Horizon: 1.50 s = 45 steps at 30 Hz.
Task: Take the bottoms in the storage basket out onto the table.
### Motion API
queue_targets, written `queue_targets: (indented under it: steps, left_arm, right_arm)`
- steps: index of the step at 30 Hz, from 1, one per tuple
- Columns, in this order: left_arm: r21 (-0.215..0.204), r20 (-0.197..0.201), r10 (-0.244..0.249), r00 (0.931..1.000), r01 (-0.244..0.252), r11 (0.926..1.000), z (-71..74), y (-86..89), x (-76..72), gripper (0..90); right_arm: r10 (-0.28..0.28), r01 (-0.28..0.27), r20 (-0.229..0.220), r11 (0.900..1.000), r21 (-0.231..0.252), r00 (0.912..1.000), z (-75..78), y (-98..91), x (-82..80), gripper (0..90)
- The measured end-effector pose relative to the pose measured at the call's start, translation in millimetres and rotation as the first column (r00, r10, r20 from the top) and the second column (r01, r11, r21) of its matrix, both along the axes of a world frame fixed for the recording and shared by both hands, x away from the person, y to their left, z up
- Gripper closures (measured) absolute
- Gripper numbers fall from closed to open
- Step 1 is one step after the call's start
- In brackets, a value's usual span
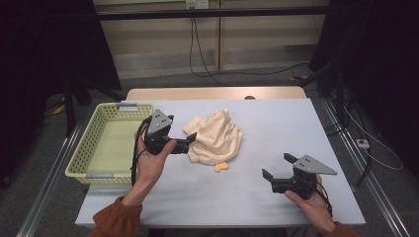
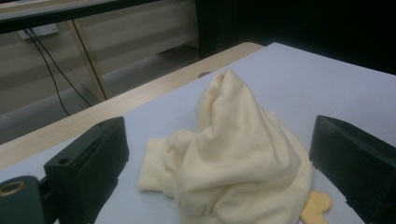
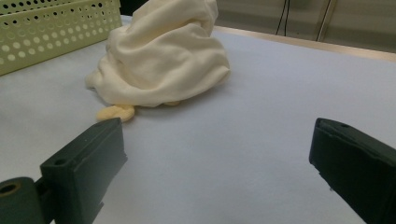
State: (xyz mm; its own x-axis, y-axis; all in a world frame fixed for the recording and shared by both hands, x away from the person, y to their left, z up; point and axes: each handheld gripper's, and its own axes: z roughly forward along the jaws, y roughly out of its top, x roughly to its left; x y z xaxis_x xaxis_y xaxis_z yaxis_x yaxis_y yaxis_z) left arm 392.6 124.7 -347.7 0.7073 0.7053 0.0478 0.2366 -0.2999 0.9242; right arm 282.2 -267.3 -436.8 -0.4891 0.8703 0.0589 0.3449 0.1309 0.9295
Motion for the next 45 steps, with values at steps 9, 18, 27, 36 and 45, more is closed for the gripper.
queue_targets:
  steps: [9,18,27,36,45]
  left_arm:
    - [0.0,0.005,0.025,0.9997,-0.025,0.9997,-1.1,10.6,-5.5,5.9]
    - [0.016,0.016,0.039,0.9991,-0.039,0.9991,-0.7,22.8,-12.9,5.8]
    - [0.013,0.024,0.056,0.9982,-0.056,0.9983,-0.6,34.6,-22.0,5.7]
    - [-0.004,0.034,0.083,0.996,-0.082,0.9966,-4.4,44.0,-32.8,5.8]
    - [0.002,0.043,0.101,0.994,-0.101,0.9948,-5.8,56.7,-42.2,6.0]
  right_arm:
    - [0.0,0.0,0.0,1.0,0.0,1.0,0.0,0.1,0.0,3.5]
    - [0.003,-0.003,0.0,1.0,-0.004,1.0,0.0,0.5,0.3,3.6]
    - [0.001,-0.001,-0.002,1.0,-0.003,1.0,0.0,1.2,0.7,3.5]
    - [0.002,-0.002,-0.001,1.0,-0.002,1.0,0.0,1.5,0.8,3.5]
    - [0.004,-0.004,-0.002,1.0,-0.003,1.0,-0.2,1.7,1.2,3.6]
